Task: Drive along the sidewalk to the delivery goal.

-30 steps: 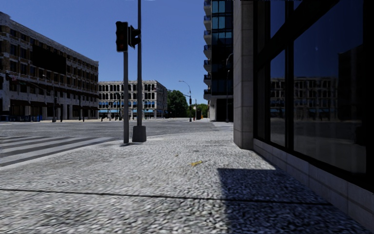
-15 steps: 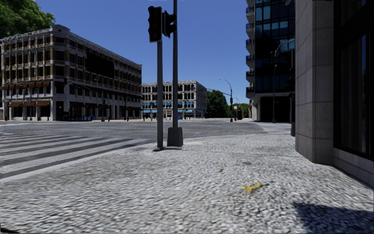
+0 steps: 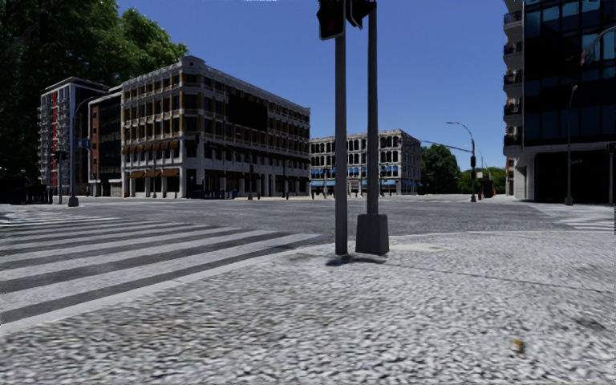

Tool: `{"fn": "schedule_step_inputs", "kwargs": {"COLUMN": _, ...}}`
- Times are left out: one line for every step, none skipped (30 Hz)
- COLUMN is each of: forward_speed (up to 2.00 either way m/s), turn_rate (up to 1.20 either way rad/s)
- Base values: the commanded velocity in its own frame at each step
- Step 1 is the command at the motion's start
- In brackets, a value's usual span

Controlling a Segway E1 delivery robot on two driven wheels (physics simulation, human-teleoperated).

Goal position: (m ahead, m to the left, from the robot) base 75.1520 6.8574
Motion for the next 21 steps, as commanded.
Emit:
{"fn": "schedule_step_inputs", "kwargs": {"forward_speed": 2.00, "turn_rate": 0.66}}
{"fn": "schedule_step_inputs", "kwargs": {"forward_speed": 2.00, "turn_rate": 0.66}}
{"fn": "schedule_step_inputs", "kwargs": {"forward_speed": 2.00, "turn_rate": 0.66}}
{"fn": "schedule_step_inputs", "kwargs": {"forward_speed": 2.00, "turn_rate": 0.66}}
{"fn": "schedule_step_inputs", "kwargs": {"forward_speed": 2.00, "turn_rate": 0.66}}
{"fn": "schedule_step_inputs", "kwargs": {"forward_speed": 2.00, "turn_rate": 0.66}}
{"fn": "schedule_step_inputs", "kwargs": {"forward_speed": 2.00, "turn_rate": 0.66}}
{"fn": "schedule_step_inputs", "kwargs": {"forward_speed": 2.00, "turn_rate": 0.66}}
{"fn": "schedule_step_inputs", "kwargs": {"forward_speed": 2.00, "turn_rate": 0.66}}
{"fn": "schedule_step_inputs", "kwargs": {"forward_speed": 2.00, "turn_rate": 0.66}}
{"fn": "schedule_step_inputs", "kwargs": {"forward_speed": 2.00, "turn_rate": 0.66}}
{"fn": "schedule_step_inputs", "kwargs": {"forward_speed": 2.00, "turn_rate": 0.66}}
{"fn": "schedule_step_inputs", "kwargs": {"forward_speed": 2.00, "turn_rate": 0.66}}
{"fn": "schedule_step_inputs", "kwargs": {"forward_speed": 2.00, "turn_rate": 0.66}}
{"fn": "schedule_step_inputs", "kwargs": {"forward_speed": 2.00, "turn_rate": 0.66}}
{"fn": "schedule_step_inputs", "kwargs": {"forward_speed": 2.00, "turn_rate": 0.66}}
{"fn": "schedule_step_inputs", "kwargs": {"forward_speed": 2.00, "turn_rate": 0.66}}
{"fn": "schedule_step_inputs", "kwargs": {"forward_speed": 2.00, "turn_rate": 0.66}}
{"fn": "schedule_step_inputs", "kwargs": {"forward_speed": 2.00, "turn_rate": 0.66}}
{"fn": "schedule_step_inputs", "kwargs": {"forward_speed": 2.00, "turn_rate": 0.66}}
{"fn": "schedule_step_inputs", "kwargs": {"forward_speed": 2.00, "turn_rate": 0.66}}
